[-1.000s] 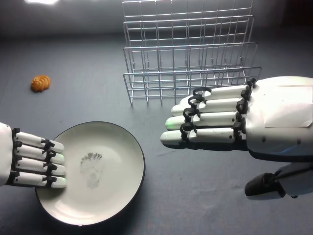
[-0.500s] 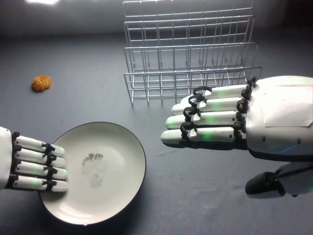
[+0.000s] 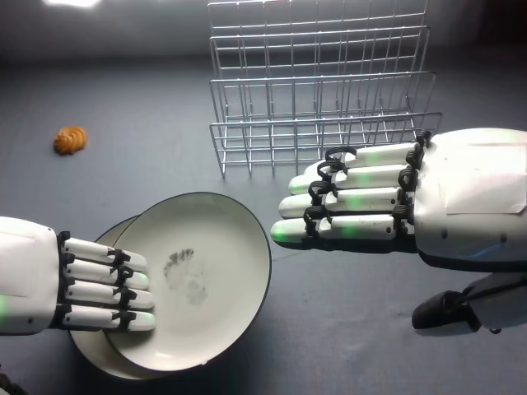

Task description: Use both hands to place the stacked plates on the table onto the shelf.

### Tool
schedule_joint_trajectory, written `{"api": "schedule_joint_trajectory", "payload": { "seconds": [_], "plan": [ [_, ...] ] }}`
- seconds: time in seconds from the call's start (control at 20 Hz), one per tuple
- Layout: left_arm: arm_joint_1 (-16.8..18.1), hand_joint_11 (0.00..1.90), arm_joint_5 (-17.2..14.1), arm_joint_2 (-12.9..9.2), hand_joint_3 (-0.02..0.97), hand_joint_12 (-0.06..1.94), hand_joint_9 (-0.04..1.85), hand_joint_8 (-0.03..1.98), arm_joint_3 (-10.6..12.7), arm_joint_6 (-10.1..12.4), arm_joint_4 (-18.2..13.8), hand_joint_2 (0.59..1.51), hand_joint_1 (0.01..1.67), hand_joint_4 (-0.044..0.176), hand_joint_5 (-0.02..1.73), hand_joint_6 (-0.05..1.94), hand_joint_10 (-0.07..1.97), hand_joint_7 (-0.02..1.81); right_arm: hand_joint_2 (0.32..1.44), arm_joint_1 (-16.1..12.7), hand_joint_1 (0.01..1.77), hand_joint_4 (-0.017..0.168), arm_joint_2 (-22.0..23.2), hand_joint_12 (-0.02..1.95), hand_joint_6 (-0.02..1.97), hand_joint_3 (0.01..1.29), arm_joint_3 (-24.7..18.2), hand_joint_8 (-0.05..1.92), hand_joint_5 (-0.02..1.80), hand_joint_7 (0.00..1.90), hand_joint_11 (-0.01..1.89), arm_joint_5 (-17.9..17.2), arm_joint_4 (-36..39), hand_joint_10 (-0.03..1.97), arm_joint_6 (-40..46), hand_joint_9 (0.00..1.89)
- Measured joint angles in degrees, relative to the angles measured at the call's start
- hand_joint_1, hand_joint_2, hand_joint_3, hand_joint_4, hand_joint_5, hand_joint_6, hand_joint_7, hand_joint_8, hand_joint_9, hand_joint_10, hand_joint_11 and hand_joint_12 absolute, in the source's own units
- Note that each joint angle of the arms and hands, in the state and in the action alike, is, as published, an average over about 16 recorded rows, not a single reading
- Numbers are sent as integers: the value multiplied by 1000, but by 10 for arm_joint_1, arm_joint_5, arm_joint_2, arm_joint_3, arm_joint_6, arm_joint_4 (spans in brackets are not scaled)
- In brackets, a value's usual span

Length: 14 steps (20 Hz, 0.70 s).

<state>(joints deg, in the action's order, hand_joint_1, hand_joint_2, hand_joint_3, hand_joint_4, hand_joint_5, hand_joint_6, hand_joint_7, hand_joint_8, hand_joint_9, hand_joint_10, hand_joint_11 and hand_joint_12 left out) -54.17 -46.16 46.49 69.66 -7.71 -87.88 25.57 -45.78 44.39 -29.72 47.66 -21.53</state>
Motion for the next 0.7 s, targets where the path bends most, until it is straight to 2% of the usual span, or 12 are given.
{"api": "schedule_joint_trajectory", "payload": {
  "seconds": [0.35, 0.7],
  "plan": [
    [6, 17, 22, 11, 13, 12, 22, -15, -21, 2, 32, 1117, 17, -5, -13, -29, 5, -3, 1040, -14, 1060, 3, -36, 261, 19, 19, 6, 13, 25, 20, 21, 7, 0, 3, -49, 16],
    [12, 17, 36, 17, 14, 13, 21, -16, -32, 3, 51, 1114, 17, -3, -14, -29, 5, -5, 1014, -31, 1162, 3, -108, 390, 19, 19, 38, 13, 49, 24, 21, 39, -2, 3, -118, 21]
  ]
}}
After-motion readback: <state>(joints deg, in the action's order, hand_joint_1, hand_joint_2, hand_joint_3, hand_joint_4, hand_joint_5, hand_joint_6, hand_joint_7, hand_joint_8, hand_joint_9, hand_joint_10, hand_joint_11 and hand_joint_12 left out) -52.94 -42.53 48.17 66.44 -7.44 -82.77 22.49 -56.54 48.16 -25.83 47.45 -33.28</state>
